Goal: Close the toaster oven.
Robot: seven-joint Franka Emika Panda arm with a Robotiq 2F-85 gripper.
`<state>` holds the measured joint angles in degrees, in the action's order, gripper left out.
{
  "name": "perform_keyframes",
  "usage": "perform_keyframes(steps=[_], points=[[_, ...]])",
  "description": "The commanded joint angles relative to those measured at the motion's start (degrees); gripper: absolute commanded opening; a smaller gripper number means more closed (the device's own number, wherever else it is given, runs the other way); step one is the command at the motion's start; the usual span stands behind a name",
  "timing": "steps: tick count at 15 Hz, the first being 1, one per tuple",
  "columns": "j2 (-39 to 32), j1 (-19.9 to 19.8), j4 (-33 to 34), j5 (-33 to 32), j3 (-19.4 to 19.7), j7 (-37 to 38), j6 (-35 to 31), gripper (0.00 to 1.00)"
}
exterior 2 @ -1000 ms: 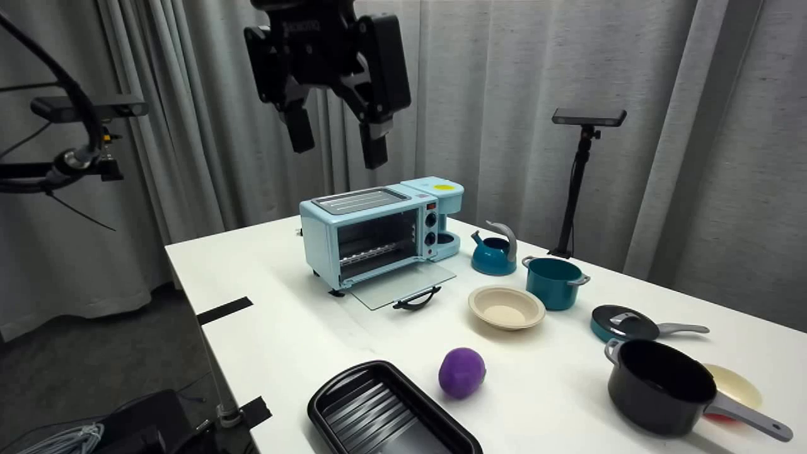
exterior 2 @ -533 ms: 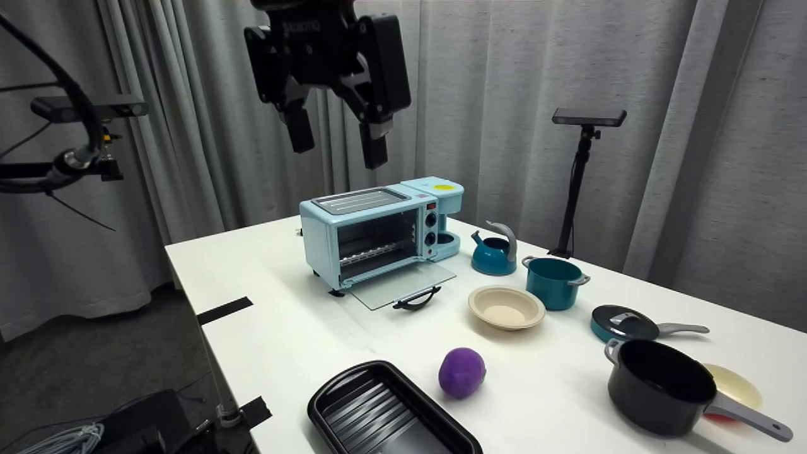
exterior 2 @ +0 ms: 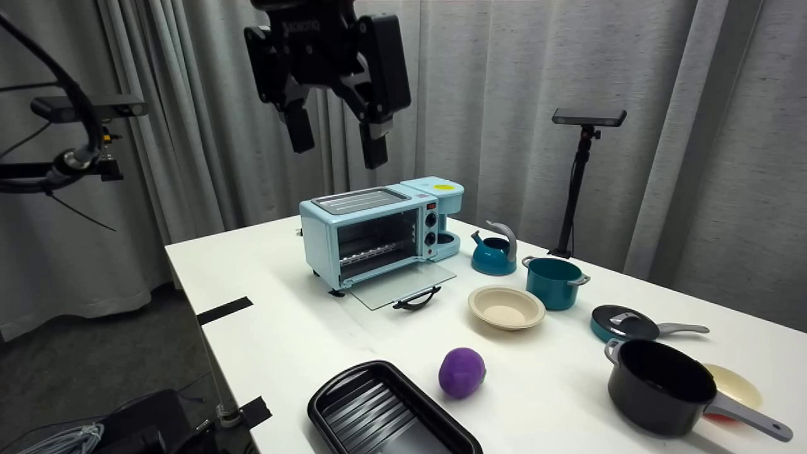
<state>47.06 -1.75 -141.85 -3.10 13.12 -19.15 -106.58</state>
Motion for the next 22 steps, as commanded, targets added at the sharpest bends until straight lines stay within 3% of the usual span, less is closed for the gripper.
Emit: perform_keyframes(steps=[1,9,10,12,16,17,19,22], points=[[-0.1,-0.2,0.1,0.2,-0.2,-0.1,0.1,1.0],[-0.3,-0.4,0.3,0.3,-0.3,0.4,1.2,1.0],[-11.6,2.0,8.7,0.7,1.3,-0.6,-1.1,1.0],[-14.7,2.5,11.1,1.2,1.5,-1.0,-2.1,1.0],[-28.2,6.0,20.5,2.9,3.4,-1.9,-1.0,1.0],[-20.6,1.8,13.6,1.8,-0.1,-0.7,-3.1,1.0],[-26.4,2.4,17.2,2.1,-0.2,-0.8,-3.1,1.0],[-29.0,2.4,19.1,2.1,-0.3,-0.7,-2.8,1.0]])
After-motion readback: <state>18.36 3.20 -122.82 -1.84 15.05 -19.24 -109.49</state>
